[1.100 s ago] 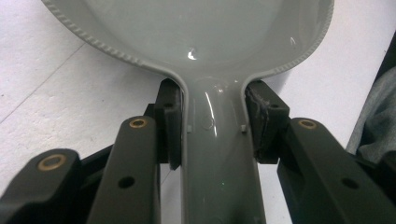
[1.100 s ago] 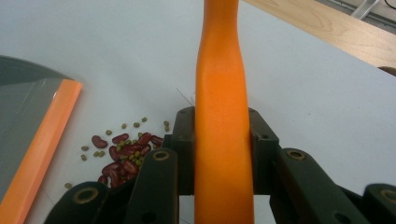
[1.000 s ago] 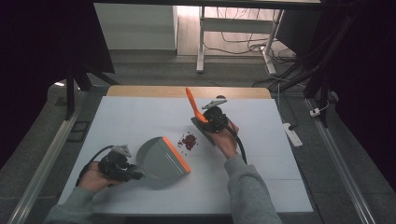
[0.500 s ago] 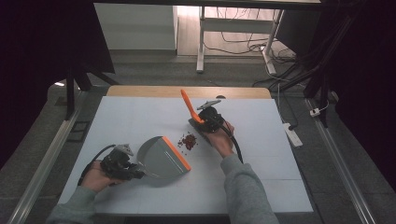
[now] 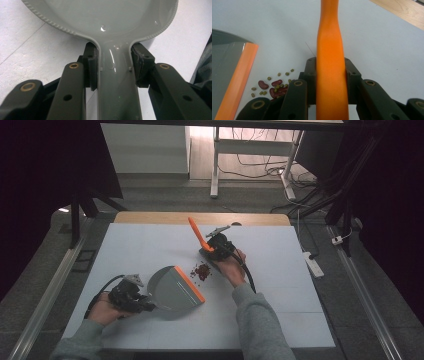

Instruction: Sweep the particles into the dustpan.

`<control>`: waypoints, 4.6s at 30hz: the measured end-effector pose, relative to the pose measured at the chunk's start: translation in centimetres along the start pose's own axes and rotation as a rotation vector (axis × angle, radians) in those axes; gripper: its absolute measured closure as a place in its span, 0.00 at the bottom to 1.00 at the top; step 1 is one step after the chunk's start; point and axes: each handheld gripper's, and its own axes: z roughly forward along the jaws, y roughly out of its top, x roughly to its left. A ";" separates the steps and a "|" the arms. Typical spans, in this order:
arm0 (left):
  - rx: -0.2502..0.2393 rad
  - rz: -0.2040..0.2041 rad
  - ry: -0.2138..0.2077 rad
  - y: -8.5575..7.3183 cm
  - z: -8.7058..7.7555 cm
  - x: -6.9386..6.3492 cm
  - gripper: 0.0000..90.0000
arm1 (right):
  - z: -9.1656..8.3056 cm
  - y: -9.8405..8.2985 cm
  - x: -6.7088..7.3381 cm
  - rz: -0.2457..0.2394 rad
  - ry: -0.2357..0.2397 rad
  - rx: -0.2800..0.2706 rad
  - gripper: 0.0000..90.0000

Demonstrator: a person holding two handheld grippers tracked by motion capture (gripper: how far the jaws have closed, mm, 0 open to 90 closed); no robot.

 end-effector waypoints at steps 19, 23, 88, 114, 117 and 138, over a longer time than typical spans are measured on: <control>0.001 -0.003 -0.002 0.0 0.0 0.0 0.68 | 0.4 0.4 1.7 -0.076 0.019 0.023 0.78; 0.003 -0.002 -0.003 0.0 0.0 0.0 0.69 | 0.5 0.4 2.0 -0.085 0.022 0.028 0.78; 0.029 -0.010 -0.003 -0.3 0.7 0.3 0.69 | -5.1 0.4 6.3 -0.005 0.179 -0.177 0.78; 0.011 -0.030 -0.010 -0.9 0.3 0.7 0.69 | 2.1 2.5 5.8 -0.107 0.049 0.019 0.78; 0.011 -0.030 -0.009 -0.9 0.3 0.6 0.69 | 2.2 2.5 6.4 -0.131 0.050 0.028 0.78; 0.018 -0.036 -0.005 -0.9 0.5 0.6 0.69 | -1.8 2.4 10.1 -0.120 0.298 -0.089 0.78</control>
